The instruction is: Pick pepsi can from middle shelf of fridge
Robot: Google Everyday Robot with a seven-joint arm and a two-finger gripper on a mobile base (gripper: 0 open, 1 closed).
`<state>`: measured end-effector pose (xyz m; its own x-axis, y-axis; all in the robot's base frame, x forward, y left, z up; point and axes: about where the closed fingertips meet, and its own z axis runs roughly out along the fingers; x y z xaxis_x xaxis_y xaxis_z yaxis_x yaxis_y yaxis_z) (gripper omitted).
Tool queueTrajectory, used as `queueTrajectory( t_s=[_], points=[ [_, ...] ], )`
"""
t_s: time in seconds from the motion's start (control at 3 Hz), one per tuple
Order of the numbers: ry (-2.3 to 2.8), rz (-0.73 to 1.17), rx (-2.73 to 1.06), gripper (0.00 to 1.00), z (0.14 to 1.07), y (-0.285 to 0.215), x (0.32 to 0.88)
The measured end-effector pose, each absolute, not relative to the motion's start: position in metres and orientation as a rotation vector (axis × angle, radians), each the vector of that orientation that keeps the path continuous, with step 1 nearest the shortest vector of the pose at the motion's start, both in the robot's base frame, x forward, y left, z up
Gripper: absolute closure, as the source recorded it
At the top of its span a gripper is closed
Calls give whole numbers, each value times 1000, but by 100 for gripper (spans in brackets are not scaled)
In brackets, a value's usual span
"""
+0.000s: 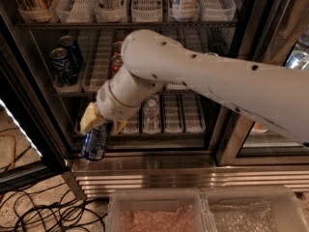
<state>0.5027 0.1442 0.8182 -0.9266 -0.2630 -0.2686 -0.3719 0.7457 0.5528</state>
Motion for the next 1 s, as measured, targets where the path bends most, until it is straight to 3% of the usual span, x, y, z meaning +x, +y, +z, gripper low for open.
queueTrajectory(
  t_s=[0.67, 1.0],
  points=[
    [2993, 1072, -68, 100, 768, 109, 400],
    [3005, 1069, -63, 100, 764, 108, 396]
  ],
)
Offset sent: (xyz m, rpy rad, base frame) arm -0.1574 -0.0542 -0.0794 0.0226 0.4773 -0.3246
